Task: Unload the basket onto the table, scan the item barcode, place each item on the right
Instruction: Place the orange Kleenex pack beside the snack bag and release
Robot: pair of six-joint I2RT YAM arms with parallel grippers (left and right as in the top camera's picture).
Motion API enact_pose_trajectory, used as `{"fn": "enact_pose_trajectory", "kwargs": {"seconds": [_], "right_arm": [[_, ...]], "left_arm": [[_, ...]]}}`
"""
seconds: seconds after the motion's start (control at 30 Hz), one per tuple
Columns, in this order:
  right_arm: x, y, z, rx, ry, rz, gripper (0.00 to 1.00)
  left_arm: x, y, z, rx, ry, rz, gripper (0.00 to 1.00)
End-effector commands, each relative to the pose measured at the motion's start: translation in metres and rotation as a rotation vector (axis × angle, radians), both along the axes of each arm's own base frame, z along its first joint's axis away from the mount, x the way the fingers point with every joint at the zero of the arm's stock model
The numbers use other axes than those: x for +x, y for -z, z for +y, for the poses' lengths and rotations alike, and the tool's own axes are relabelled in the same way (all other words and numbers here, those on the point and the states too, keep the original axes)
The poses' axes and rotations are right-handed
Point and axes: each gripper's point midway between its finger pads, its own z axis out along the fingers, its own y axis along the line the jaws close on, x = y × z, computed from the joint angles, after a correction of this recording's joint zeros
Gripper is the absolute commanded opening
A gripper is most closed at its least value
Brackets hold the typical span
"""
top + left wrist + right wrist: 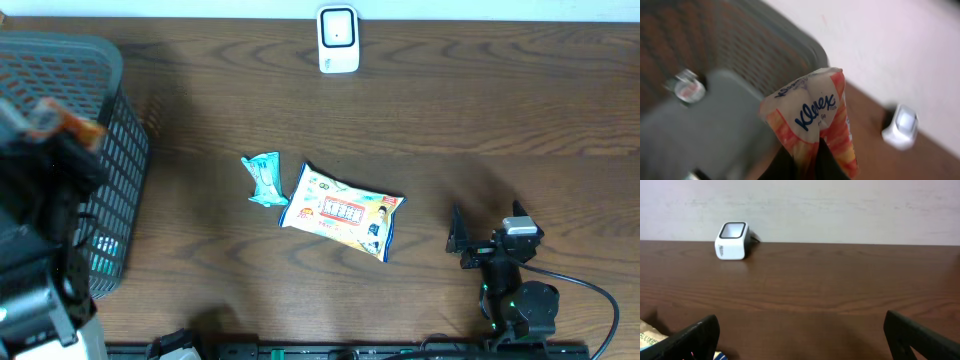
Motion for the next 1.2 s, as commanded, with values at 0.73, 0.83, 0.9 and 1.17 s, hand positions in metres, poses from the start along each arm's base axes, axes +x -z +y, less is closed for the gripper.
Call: {"fn": "enact_pose_trajectory", "kwargs": {"seconds": [0.73,0.83,0.9,1.17], "right_arm": [[0.000,0.001,-0.002,0.010,0.010,0.006,0.99],[0.000,0.001,-0.002,0.010,0.010,0.006,0.99],[0.000,0.001,-0.002,0.010,0.010,0.006,0.99],[0.000,0.001,-0.002,0.010,0.010,0.006,0.99]], "left_arm": [[0.128,0.312,-0.247,-0.189,0.450,0.712,0.07],[0.130,0.322,-0.251,-0.197,0.447,0.718,0.07],[0.130,0.323,-0.251,-0.195,0.449,0.719,0.15],[0.145,0.306,-0.250,-0.208,0.461,0.662,0.67]]}}
